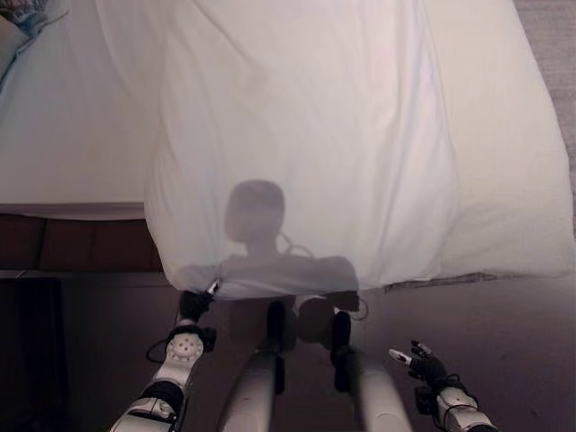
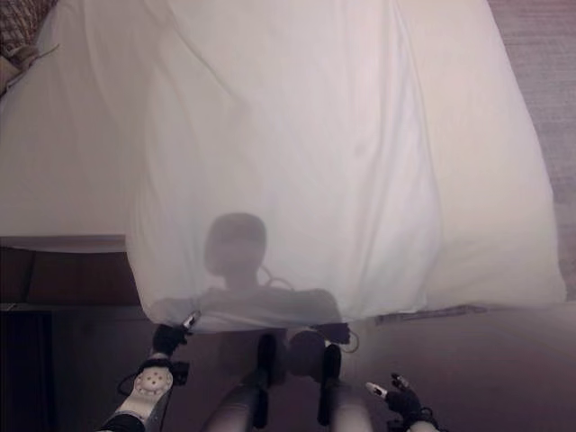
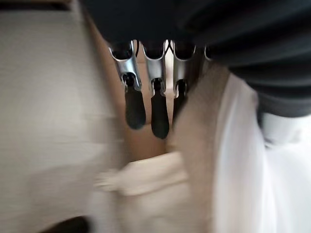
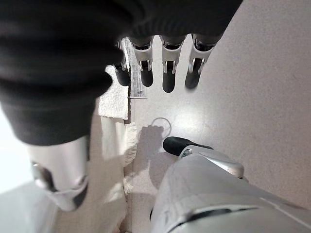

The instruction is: Make the bed

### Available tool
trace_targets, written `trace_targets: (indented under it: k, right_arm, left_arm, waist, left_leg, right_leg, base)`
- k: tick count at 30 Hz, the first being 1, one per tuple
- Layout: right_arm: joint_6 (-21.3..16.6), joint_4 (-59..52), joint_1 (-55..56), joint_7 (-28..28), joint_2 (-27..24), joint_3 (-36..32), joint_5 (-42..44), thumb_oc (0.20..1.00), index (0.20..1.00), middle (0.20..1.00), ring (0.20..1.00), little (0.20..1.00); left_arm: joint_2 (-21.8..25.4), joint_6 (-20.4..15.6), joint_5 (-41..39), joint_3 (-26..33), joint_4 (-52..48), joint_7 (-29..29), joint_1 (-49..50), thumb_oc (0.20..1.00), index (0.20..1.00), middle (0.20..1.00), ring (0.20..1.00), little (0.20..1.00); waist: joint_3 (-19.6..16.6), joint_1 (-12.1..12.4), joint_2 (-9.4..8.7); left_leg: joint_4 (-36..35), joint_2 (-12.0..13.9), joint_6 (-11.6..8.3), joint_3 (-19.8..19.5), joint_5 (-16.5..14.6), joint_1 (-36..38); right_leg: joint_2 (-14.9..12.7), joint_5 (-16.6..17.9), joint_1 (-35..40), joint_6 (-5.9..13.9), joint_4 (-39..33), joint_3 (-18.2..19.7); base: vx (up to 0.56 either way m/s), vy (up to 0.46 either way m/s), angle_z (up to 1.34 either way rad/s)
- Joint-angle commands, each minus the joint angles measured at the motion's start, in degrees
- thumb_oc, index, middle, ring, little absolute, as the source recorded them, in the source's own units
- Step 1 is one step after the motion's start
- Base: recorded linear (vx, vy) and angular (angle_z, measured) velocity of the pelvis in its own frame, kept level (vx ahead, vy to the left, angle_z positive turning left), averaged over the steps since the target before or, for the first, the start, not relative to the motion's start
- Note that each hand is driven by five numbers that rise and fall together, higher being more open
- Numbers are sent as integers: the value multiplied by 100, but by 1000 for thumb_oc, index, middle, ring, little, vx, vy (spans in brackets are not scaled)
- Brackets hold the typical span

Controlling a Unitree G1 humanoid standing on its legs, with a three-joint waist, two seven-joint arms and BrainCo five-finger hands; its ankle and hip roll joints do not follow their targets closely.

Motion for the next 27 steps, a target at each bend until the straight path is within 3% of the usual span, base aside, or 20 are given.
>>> trace_targets:
  k: [1, 12, 16, 17, 21, 23, 27]
  right_arm:
    - [69, -136, 463, 5, -4, -80, 75, 1000, 1000, 1000, 1000, 1000]
    - [104, -136, 697, 107, -76, -244, 0, 1000, 1000, 1000, 1000, 1000]
    - [55, -407, 706, 112, -118, -172, -55, 1000, 1000, 1000, 1000, 1000]
    - [-57, -858, 703, 103, -177, -101, -32, 1000, 1000, 1000, 1000, 1000]
    - [-246, -1492, 590, 323, -296, 101, 313, 1000, 1000, 1000, 1000, 1000]
    - [-331, -2021, 361, 561, -446, 386, 431, 1000, 1000, 1000, 1000, 1000]
    - [-345, -2194, 108, 638, -498, 532, 557, 1000, 1000, 1000, 1000, 1000]
  left_arm:
    - [146, 152, 210, -116, 330, -89, 1110, 1000, 1000, 1000, 1000, 1000]
    - [78, 148, 662, -314, 389, -377, 1656, 1000, 1000, 1000, 1000, 1000]
    - [141, 40, 762, -459, 78, -389, 1679, 1000, 1000, 1000, 1000, 1000]
    - [297, -124, 898, -693, -504, -413, 1667, 1000, 1000, 1000, 1000, 1000]
    - [535, -345, 464, -1139, -1188, -838, 1352, 1000, 1000, 1000, 1000, 1000]
    - [734, -541, -37, -1544, -1832, -1332, 974, 1000, 1000, 1000, 1000, 1000]
    - [832, -617, -257, -1741, -2129, -1504, 722, 1000, 1000, 1000, 1000, 1000]
  waist:
    - [-355, 218, -244]
    - [-638, 269, -133]
    - [-669, 279, -135]
    - [-675, 261, -124]
    - [-640, 194, -149]
    - [-607, 127, -180]
    - [-557, 113, -186]
  left_leg:
    - [295, -242, -30, 119, -211, -211]
    - [86, -252, -40, -26, -192, 124]
    - [15, -242, -46, -46, -163, 172]
    - [-15, -233, -47, -55, -145, 170]
    - [-38, -229, -49, -24, -113, 136]
    - [-27, -234, -31, -2, -115, 71]
    - [20, -236, -28, 22, -113, -13]
  right_leg:
    - [-333, 889, -223, 606, -469, 189]
    - [-377, 873, 154, 630, -644, 54]
    - [-372, 887, 206, 633, -702, 32]
    - [-368, 890, 200, 642, -728, 19]
    - [-365, 898, 147, 638, -705, 29]
    - [-356, 907, 49, 633, -681, 65]
    - [-362, 914, -52, 625, -643, 98]
  base:
    - [0, 0, 0]
    - [26, -19, 4]
    - [-4, -25, 7]
    - [-29, -6, 5]
    - [-50, 3, 1]
    - [-51, 14, 0]
    - [-52, 13, -1]
